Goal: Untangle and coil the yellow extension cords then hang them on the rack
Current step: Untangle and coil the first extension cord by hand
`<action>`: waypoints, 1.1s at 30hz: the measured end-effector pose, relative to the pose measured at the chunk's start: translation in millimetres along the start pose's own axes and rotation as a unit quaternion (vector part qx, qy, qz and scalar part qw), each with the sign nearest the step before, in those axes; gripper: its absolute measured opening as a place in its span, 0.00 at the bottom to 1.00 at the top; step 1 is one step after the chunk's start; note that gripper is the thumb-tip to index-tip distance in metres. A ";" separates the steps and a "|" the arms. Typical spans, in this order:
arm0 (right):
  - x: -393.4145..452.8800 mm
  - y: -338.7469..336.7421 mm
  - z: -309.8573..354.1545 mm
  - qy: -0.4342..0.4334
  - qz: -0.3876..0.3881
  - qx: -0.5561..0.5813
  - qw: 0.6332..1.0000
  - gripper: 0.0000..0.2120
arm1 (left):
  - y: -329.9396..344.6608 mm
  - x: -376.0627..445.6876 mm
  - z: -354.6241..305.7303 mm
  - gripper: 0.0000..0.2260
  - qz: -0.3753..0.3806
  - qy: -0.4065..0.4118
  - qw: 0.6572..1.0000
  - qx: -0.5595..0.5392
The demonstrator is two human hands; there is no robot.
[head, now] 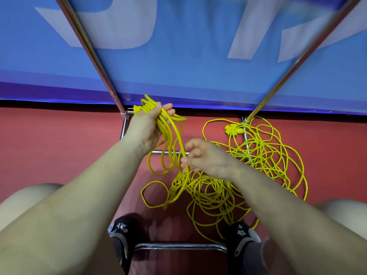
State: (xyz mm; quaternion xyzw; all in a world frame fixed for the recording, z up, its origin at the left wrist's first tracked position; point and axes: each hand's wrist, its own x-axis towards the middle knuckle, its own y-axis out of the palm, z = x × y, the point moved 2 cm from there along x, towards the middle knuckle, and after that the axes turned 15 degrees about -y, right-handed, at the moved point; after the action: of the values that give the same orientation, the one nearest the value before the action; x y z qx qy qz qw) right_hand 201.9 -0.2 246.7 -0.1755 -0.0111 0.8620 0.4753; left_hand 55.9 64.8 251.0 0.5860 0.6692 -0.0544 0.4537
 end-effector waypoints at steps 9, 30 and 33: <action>-2.7 -46.7 46.1 0.001 -0.233 0.261 0.937 0.11 | -2.6 -3.2 1.0 0.05 -0.016 0.043 0.977 0.207; 0.4 -78.2 33.1 0.016 -0.416 0.547 0.726 0.08 | 7.6 -25.7 37.2 0.10 0.128 -0.044 0.883 0.450; 5.6 -88.3 26.4 -0.003 -0.419 0.558 0.717 0.07 | 7.7 -19.9 44.5 0.11 0.129 -0.058 0.888 0.438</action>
State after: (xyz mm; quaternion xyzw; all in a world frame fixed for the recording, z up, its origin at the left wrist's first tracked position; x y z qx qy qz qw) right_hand 262.9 56.7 286.2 0.1462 0.3981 0.4255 0.7995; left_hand 84.5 25.6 242.0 0.8019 0.4683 -0.3175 0.1918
